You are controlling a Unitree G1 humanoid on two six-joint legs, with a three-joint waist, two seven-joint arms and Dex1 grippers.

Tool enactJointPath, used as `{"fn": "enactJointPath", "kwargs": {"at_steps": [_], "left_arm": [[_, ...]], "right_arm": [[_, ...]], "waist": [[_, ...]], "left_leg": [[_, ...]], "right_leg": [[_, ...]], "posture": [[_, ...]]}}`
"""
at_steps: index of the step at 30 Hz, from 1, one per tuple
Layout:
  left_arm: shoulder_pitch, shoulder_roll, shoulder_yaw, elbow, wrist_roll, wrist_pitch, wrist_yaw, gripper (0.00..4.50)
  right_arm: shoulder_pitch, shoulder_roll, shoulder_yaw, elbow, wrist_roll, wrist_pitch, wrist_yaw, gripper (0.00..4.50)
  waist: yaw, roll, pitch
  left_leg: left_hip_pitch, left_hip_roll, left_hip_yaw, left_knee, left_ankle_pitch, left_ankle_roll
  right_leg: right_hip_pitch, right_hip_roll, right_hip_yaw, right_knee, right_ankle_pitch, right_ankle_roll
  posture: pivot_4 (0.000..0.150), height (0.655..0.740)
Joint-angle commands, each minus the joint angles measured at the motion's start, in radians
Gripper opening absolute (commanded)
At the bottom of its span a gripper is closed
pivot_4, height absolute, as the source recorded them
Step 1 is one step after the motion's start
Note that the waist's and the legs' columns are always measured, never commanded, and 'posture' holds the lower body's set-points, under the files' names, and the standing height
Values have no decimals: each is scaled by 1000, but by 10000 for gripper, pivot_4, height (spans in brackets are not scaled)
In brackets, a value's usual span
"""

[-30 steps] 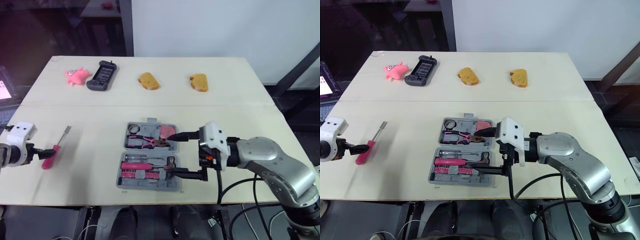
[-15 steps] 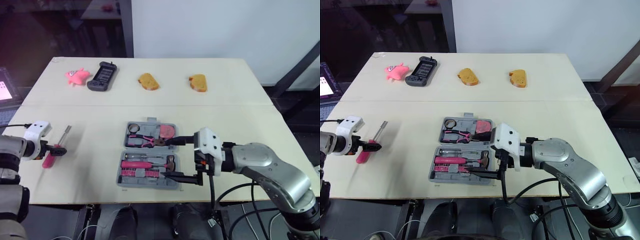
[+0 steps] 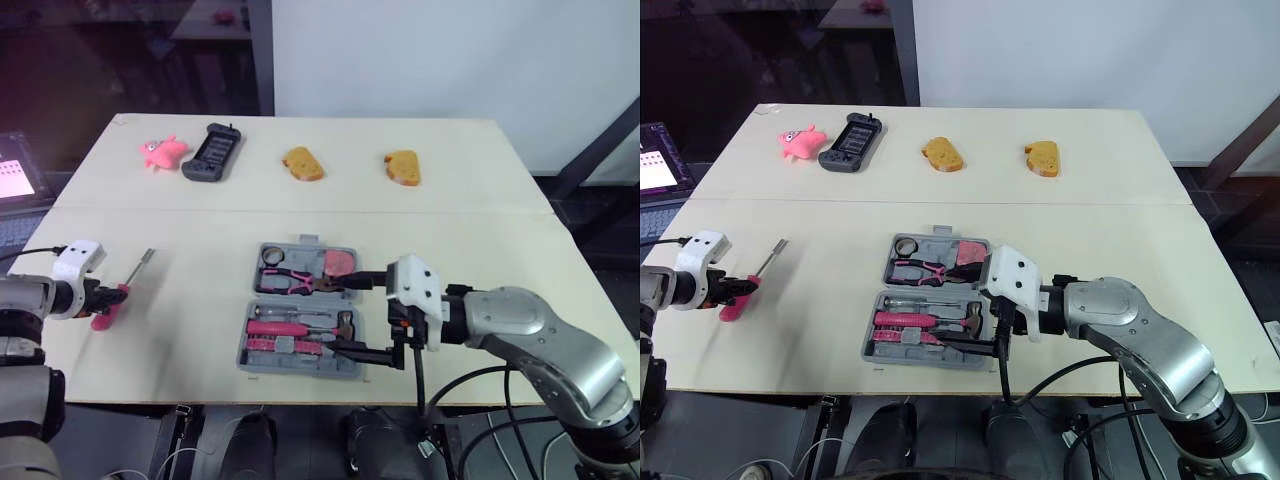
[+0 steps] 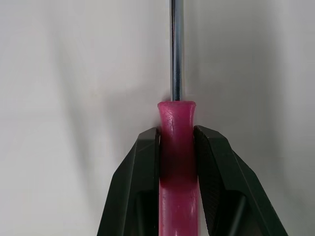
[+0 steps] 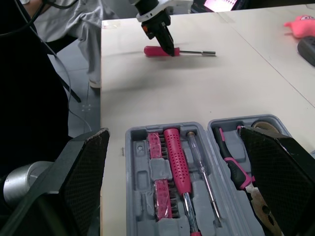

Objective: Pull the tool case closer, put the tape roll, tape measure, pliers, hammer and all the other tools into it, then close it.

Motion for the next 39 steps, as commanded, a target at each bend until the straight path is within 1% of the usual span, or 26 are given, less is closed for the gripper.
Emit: {"fn": "enactJointPath", "kwargs": {"at_steps": [1,3,5,9,13,15,17,20,23,27,30,32,34,36,39], "left_arm": [[22,20,98,-93,-91,-69,-78,5207],[44,30,130,-146,-124,-73,-113,5207],[107,53,158,-278,-178,-51,-206,5207],[225,85,195,-528,-269,63,-285,5207],[268,89,197,-683,-313,150,-284,5207],[295,91,181,-799,-341,169,-311,5207],[307,89,165,-902,-366,216,-309,5207],[361,98,122,-1091,-387,239,-324,5207],[389,103,98,-1210,-417,277,-319,5207],[383,115,-10,-1375,-399,378,-248,5207],[331,120,-93,-1478,-414,506,-192,5207],[305,118,-116,-1515,-435,559,-174,5207],[273,122,-199,-1592,-421,647,-129,5207],[253,115,-274,-1654,-403,665,-104,5207],[242,111,-367,-1683,-353,610,-90,5207]], "right_arm": [[3,0,-12,-26,-3,-2,-14,45000],[4,1,-13,-24,-5,-2,-20,45000],[5,6,-12,-22,-9,-2,-28,45000],[10,23,5,-31,-19,0,-55,45000],[17,34,12,-41,-19,5,-74,45000],[25,39,15,-48,-19,9,-83,45000],[28,38,19,-54,-21,9,-89,45000],[27,40,21,-59,-19,11,-99,45000],[26,41,21,-64,-16,13,-105,45000],[24,30,-13,-101,40,26,-86,45000],[20,11,-40,-124,69,30,-69,45000],[18,3,-49,-129,79,31,-64,45000],[7,-3,-77,-136,111,36,-66,45000],[-8,-7,-90,-140,128,41,-74,45000],[-22,-11,-95,-141,140,52,-83,45000]], "waist": [[1,0,0],[1,-1,0],[-5,-1,1],[-13,-1,1],[-13,-1,1],[-11,-1,1],[-9,-1,1],[-11,-1,1],[-15,-1,1],[-13,0,2],[-11,-1,2],[-11,-1,2],[-11,-1,2],[-13,-1,3],[-13,-1,3]], "left_leg": [[0,0,0,0,0,0],[0,0,0,0,0,0],[0,0,0,0,0,0],[0,1,0,-1,0,0],[0,1,0,-1,0,0],[0,1,0,-1,0,0],[0,1,0,0,0,0],[0,1,0,0,0,0],[0,1,0,-1,0,0],[0,1,0,-1,0,0],[0,0,0,0,0,0],[0,0,0,0,0,0],[0,0,0,0,0,0],[0,0,0,0,0,0],[0,0,0,-1,0,0]], "right_leg": [[0,0,0,0,0,0],[0,0,0,0,0,0],[0,0,0,0,0,0],[-1,0,0,0,0,0],[-1,0,0,0,0,0],[-1,0,0,0,0,0],[0,0,0,0,0,0],[0,0,0,0,0,0],[-1,0,0,0,0,0],[-1,1,1,0,0,0],[0,1,1,-1,0,0],[0,1,1,-1,0,0],[0,1,1,-1,0,0],[0,1,1,-1,-1,1],[0,1,2,-1,-1,1]], "posture": [[1500,7400],[1500,7400],[1500,7400],[1500,7400],[1500,7400],[1500,7400],[1500,7400],[1500,7400],[1500,7400],[1500,7400],[1500,7400],[1500,7400],[1500,7400],[1500,7400],[1500,7400]]}}
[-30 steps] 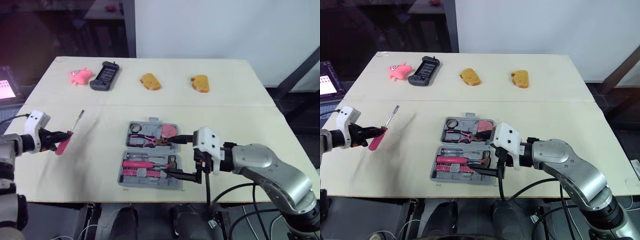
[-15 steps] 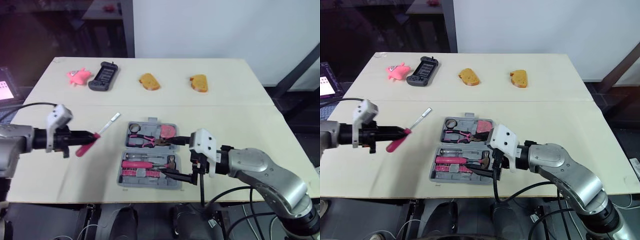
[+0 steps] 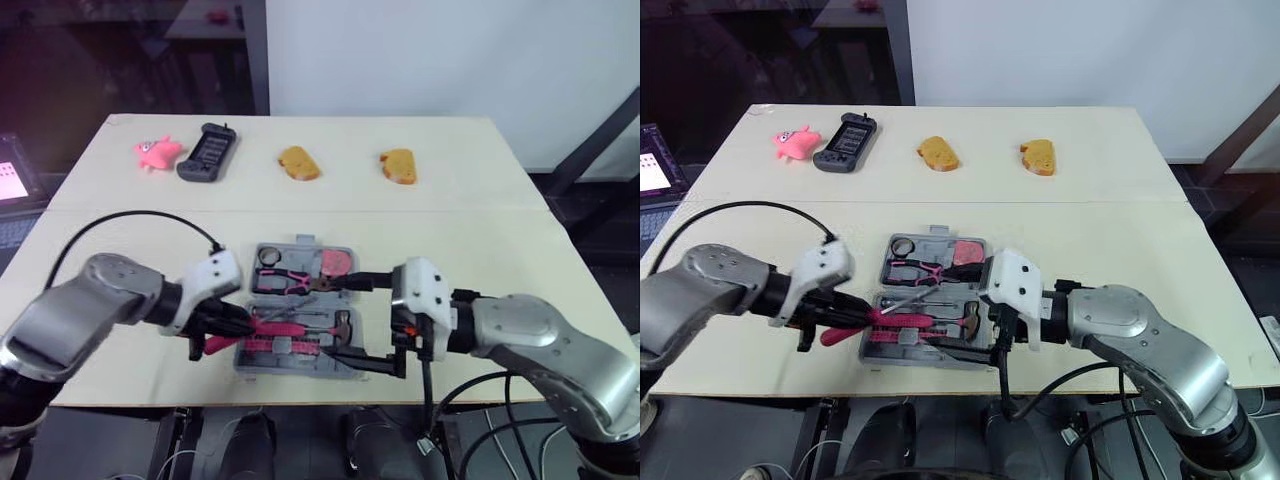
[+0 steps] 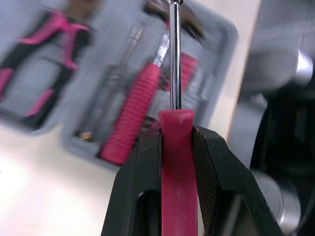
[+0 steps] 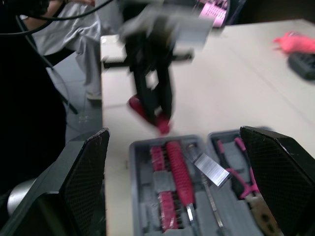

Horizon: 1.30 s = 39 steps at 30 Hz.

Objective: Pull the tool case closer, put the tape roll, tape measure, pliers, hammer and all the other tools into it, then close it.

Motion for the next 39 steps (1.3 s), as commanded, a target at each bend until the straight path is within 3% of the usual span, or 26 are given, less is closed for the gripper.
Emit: {"fn": "enactJointPath", "kwargs": {"at_steps": [1,9,18,26,29,33,36,39], "left_arm": [[-21,15,-96,-33,73,-62,16,5207],[-88,-107,-271,121,247,-263,44,5207],[-30,-206,-198,181,201,-329,34,5207],[-26,-143,-199,143,225,-303,10,5207],[-63,-36,-226,73,250,-239,-46,5207],[-165,28,-244,-4,210,-54,-89,5207],[-271,99,-361,-23,291,8,-132,5207],[-355,78,-411,-19,269,32,-182,5207]], "right_arm": [[-17,-9,-27,-39,31,6,-9,45000],[22,-51,-28,-53,24,23,-12,45000],[103,-86,-32,-53,-2,18,-21,45000],[202,-134,-45,-11,-75,-59,42,45000],[236,-158,-55,21,-112,-96,74,45000],[231,-153,-61,43,-118,-116,89,45000],[226,-145,-51,52,-129,-126,91,45000],[236,-138,-41,54,-140,-137,96,45000]], "waist": [[2,0,0],[10,0,1],[4,0,0],[5,0,1],[5,0,1],[5,0,1],[4,0,1],[4,0,1]], "left_leg": [[0,0,0,0,0,0],[0,-1,0,2,0,0],[0,-1,-1,1,0,0],[0,-1,-1,2,0,0],[0,-1,-1,1,0,0],[1,-1,-1,1,0,0],[0,-1,-1,2,0,0],[1,-1,-1,1,0,0]], "right_leg": [[0,0,0,0,0,0],[2,0,0,-1,0,0],[2,0,0,-1,0,0],[3,0,0,-1,0,0],[2,0,0,-1,0,1],[3,0,0,-1,0,1],[3,0,0,-2,-1,2],[3,0,0,-2,-1,2]], "posture": [[1500,7400],[1500,7400],[1500,7400],[1500,7400],[1500,7400],[1500,7400],[1500,7400],[1500,7400]]}}
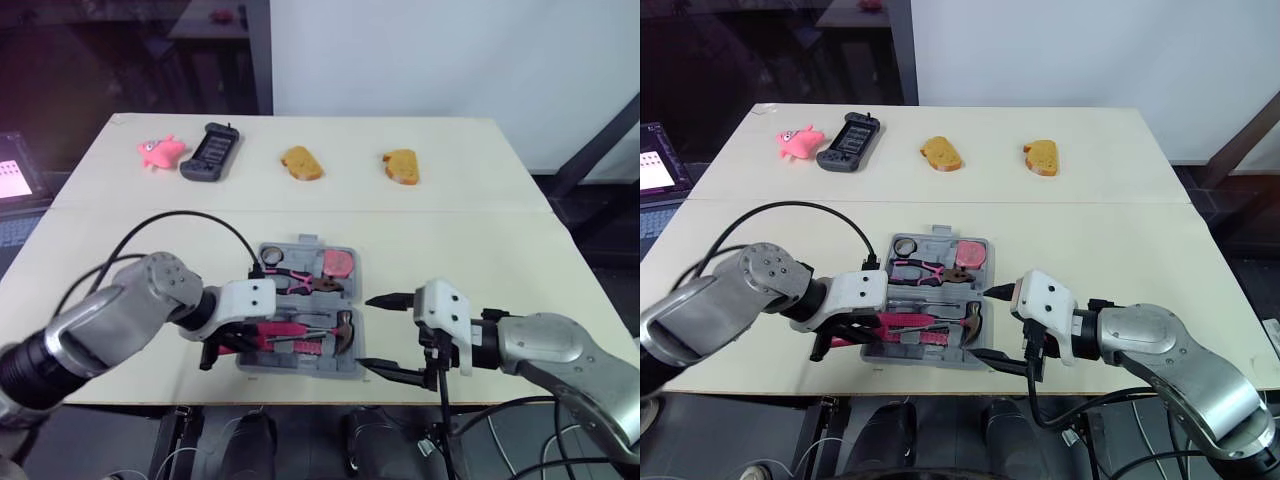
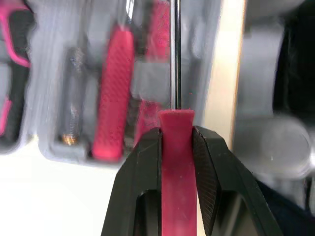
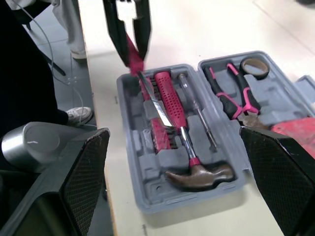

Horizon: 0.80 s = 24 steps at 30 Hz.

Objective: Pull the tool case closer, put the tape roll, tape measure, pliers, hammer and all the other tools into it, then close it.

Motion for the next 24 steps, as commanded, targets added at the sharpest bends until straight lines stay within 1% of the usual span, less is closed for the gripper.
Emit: {"fn": "enactJointPath", "kwargs": {"at_steps": [1,4,12,15,19,22,24], "left_arm": [[-97,-27,-76,-20,-1,37,-76,5207],[-179,-76,-176,8,39,65,-85,5207],[-276,-153,-305,72,94,3,-129,5207],[-305,-172,-335,91,111,-14,-153,5207],[-338,-224,-356,147,123,-18,-164,5207],[-324,-235,-339,182,141,-59,-154,5207],[-319,-232,-318,181,125,-48,-164,5207]], "right_arm": [[13,9,9,-2,-26,-43,15,45000],[31,-2,34,17,-69,-75,36,45000],[61,-4,22,24,-98,-100,58,45000],[63,-1,21,18,-96,-96,57,45000],[61,7,30,13,-100,-94,48,45000],[62,17,31,7,-100,-88,33,45000],[67,17,28,3,-99,-84,29,45000]], "waist": [[2,0,0],[4,0,0],[1,0,0],[1,0,0],[2,0,0],[1,0,0],[-1,0,0]], "left_leg": [[0,0,0,0,0,0],[0,0,0,1,0,0],[0,0,-1,1,0,0],[0,0,-1,1,0,0],[0,0,-1,1,0,0],[0,0,-1,2,0,0],[0,0,-1,1,0,0]], "right_leg": [[0,0,0,0,0,0],[0,0,0,0,0,0],[0,0,0,0,0,0],[1,0,0,0,0,0],[1,0,0,0,0,0],[1,0,0,0,0,0],[1,0,0,1,0,0]], "posture": [[1500,7400],[1500,7400],[1500,7400],[1500,7400],[1500,7400],[1500,7400],[1500,7400]]}}
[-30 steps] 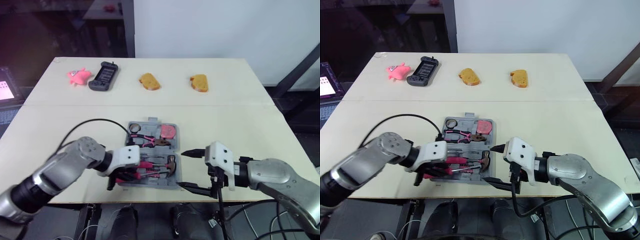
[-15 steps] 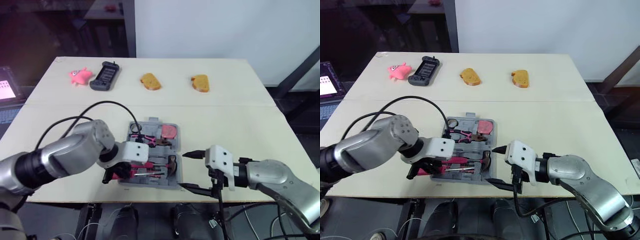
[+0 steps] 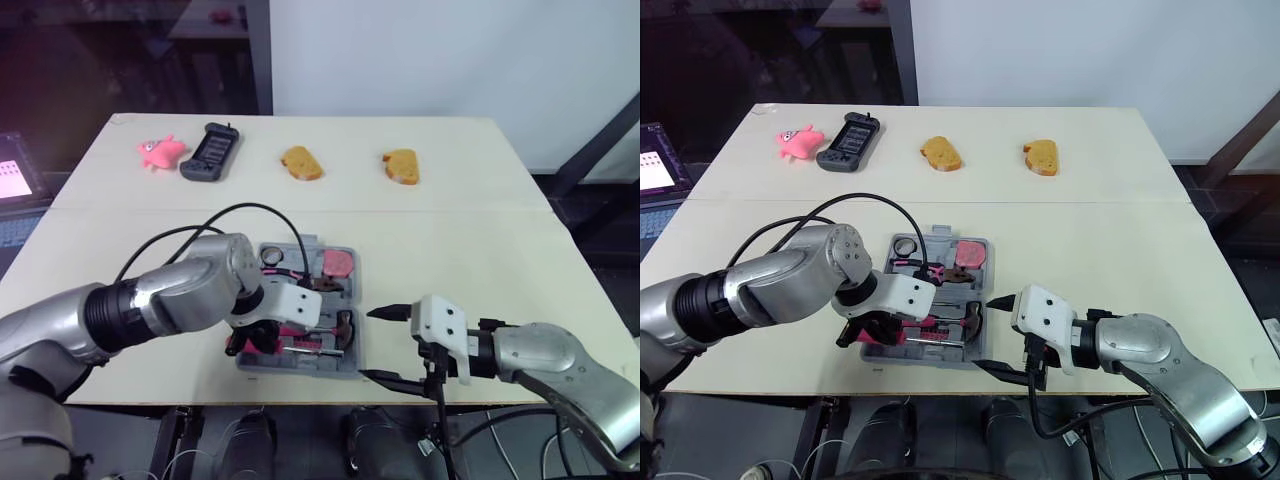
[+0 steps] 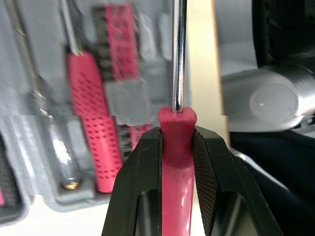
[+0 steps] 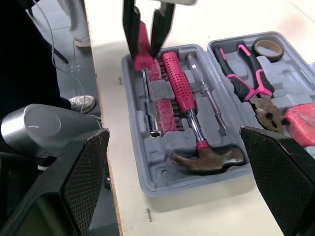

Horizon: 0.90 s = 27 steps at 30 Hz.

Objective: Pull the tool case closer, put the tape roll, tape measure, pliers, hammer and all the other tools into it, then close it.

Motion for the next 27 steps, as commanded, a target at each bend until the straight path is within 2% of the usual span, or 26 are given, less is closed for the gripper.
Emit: {"fn": "enactJointPath", "kwargs": {"at_steps": [1,15,19,25,27], "left_arm": [[4,1,50,-10,-14,7,-10,5207],[50,1,110,-39,-68,36,-11,5207],[87,-12,207,-9,-134,59,3,5207],[259,68,449,35,-217,-66,30,5207],[304,126,503,57,-219,-98,24,5207]], "right_arm": [[5,10,-15,-35,1,-2,-12,45000],[5,20,-7,-40,-2,9,-40,45000],[15,21,-10,-54,0,17,-50,45000],[22,27,-16,-69,-6,28,-76,45000],[21,29,-16,-71,-7,30,-84,45000]], "waist": [[0,0,0],[3,0,0],[2,0,0],[-1,0,0],[1,0,0]], "left_leg": [[0,0,0,0,0,0],[0,0,0,0,0,0],[0,0,0,0,0,0],[1,0,0,0,0,0],[1,0,0,0,0,0]], "right_leg": [[0,0,0,0,0,0],[0,0,0,0,0,0],[0,0,0,0,0,0],[0,0,0,1,0,0],[0,0,-1,1,0,0]], "posture": [[1500,7400],[1500,7400],[1500,7400],[1500,7400],[1500,7400]]}}
